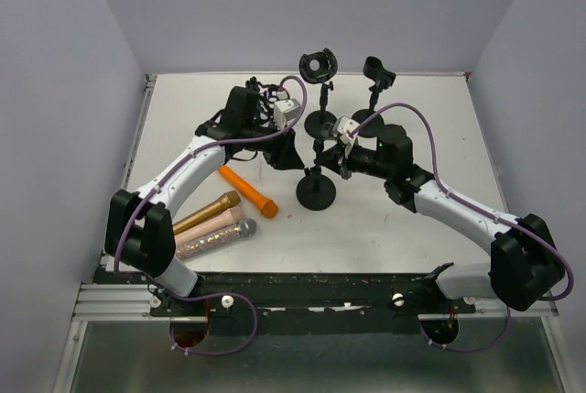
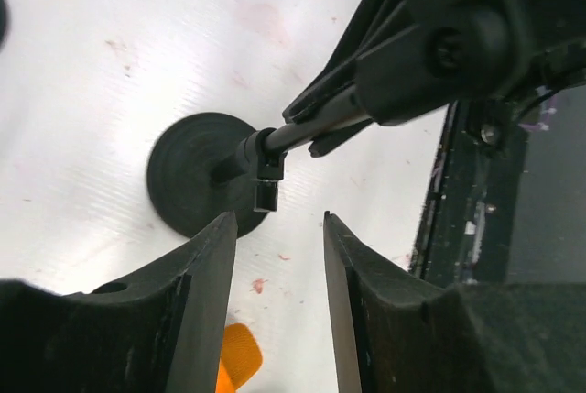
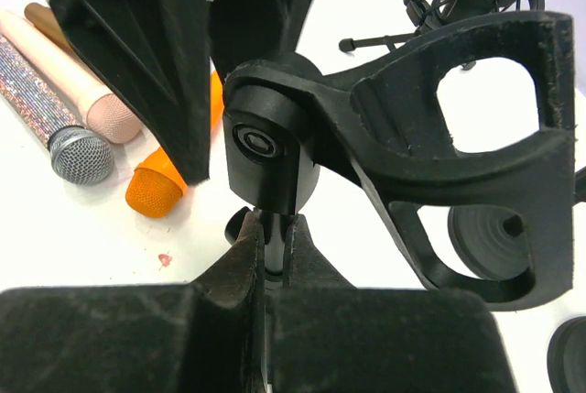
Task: Remove the microphone from the stand
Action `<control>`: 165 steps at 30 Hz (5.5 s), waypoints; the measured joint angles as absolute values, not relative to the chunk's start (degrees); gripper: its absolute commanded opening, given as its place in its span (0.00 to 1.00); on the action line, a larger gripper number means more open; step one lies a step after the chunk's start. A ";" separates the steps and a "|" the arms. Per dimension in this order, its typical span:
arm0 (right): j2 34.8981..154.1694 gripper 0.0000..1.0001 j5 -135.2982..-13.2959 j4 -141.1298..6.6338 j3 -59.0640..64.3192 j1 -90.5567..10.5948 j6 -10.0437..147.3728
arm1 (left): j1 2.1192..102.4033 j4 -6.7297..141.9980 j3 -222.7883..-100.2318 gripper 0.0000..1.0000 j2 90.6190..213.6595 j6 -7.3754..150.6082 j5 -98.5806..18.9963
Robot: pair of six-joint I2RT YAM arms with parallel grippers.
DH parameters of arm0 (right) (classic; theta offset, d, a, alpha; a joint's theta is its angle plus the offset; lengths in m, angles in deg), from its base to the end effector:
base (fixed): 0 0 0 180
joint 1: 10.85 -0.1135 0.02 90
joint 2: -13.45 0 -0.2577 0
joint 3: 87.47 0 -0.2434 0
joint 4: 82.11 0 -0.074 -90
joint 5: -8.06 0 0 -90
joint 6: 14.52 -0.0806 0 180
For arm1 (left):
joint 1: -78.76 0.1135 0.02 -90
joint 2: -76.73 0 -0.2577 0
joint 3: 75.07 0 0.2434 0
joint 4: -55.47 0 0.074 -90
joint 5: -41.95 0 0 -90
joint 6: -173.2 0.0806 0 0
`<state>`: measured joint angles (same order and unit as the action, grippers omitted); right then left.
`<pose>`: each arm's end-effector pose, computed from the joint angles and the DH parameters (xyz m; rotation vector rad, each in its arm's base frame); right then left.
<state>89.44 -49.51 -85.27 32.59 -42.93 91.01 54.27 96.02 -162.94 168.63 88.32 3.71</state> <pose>0.2566 0.2119 0.2646 -1.0893 1.4533 0.7121 0.3010 -0.2067 0.2670 1.0082 2.0415 -1.2242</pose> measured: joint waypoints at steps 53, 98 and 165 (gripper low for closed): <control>88.54 0.00 -51.24 -85.30 33.49 -42.67 88.98 | 55.52 92.96 -152.98 0.57 158.55 96.69 -1.84; 91.82 0.00 -52.94 -84.44 30.01 -41.97 81.37 | 37.64 55.02 -127.43 0.46 154.62 165.59 -27.37; 86.93 0.01 -58.32 -83.42 32.46 -41.51 90.77 | 52.61 95.85 -168.76 0.68 170.79 79.62 8.68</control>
